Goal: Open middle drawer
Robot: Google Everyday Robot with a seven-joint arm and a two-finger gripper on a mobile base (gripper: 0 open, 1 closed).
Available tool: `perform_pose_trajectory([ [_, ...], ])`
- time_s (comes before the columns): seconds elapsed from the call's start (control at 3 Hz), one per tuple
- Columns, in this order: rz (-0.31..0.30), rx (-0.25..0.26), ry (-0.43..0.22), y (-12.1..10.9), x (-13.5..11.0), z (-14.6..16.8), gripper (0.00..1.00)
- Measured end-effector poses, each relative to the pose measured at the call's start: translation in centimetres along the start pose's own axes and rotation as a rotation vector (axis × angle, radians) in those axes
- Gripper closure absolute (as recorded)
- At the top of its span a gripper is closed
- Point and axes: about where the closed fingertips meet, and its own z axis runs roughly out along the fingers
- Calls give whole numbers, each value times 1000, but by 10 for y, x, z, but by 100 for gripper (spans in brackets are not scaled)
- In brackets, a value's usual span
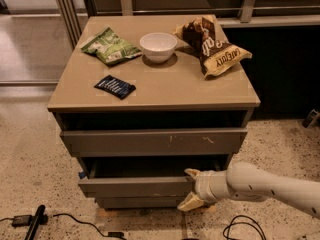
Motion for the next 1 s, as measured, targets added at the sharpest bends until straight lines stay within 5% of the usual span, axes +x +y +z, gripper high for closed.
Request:
perform_pose_trajectory([
  [1.0, -60, 37, 0, -27, -7, 23, 0],
])
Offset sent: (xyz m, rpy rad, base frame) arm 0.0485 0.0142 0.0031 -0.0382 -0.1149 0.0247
